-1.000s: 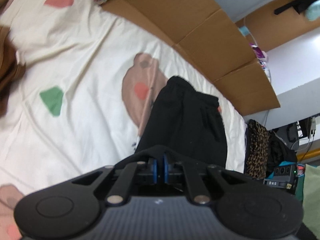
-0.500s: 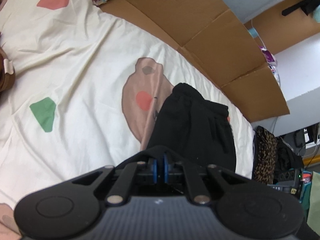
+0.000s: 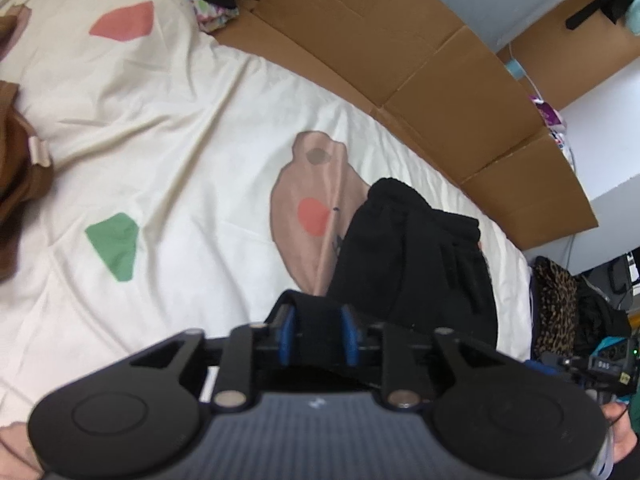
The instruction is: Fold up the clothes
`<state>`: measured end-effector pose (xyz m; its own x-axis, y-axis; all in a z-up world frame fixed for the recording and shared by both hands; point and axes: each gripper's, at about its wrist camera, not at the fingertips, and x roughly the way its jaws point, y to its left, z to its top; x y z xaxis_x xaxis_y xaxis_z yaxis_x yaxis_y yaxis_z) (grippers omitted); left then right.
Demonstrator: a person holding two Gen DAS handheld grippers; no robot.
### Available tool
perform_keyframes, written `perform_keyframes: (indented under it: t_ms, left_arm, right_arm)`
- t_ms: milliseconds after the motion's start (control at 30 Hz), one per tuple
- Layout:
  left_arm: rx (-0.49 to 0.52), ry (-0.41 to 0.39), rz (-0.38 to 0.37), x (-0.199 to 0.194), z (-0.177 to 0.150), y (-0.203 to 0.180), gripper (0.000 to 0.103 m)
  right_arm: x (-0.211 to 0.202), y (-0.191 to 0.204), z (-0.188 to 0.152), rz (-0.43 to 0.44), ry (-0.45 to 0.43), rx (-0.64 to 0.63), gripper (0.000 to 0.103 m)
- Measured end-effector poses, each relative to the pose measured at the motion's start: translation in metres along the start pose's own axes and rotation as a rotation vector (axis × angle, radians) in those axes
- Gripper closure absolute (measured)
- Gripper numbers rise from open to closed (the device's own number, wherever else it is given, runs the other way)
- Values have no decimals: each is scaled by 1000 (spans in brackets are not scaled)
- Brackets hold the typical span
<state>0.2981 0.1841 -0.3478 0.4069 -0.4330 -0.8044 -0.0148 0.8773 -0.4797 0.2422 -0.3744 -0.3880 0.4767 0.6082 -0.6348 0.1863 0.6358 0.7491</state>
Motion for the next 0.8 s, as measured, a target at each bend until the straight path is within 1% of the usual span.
perform_keyframes:
  t_ms: [33, 67, 100, 200, 233, 300, 400, 433, 567, 700, 800]
  left_arm:
    - [15, -2, 11, -3, -2, -1, 68]
    - [31, -5, 21, -5, -5, -1, 62]
    - [44, -6, 31, -8, -7, -2, 55]
    - [68, -1, 55, -8, -15, -2, 42]
    - [76, 3, 63, -7, -18, -2, 41]
    - [100, 17, 86, -3, -23, -2, 40]
    - [152, 48, 127, 7, -32, -3, 40]
    - [170, 59, 141, 11, -35, -4, 40]
    - [210, 89, 178, 22, -45, -5, 36]
    - [235, 106, 193, 31, -52, -6, 34]
    - [259, 114, 208, 38, -56, -7, 33]
  right_arm:
    - [-2, 1, -2, -8, 0, -8, 49]
    - [-4, 2, -3, -18, 1, -18, 48]
    - [-5, 5, -6, -30, 3, -33, 44]
    - [-7, 14, -14, -59, 5, -95, 32]
    - [-7, 17, -17, -66, 7, -115, 29]
    - [-5, 22, -24, -80, 12, -155, 26]
    - [1, 26, -35, -105, 19, -187, 24]
    - [5, 28, -39, -122, 27, -202, 23]
    - [20, 39, -55, -248, 72, -312, 18]
    - [32, 45, -66, -283, 100, -361, 16]
    - [44, 47, -72, -333, 116, -406, 16]
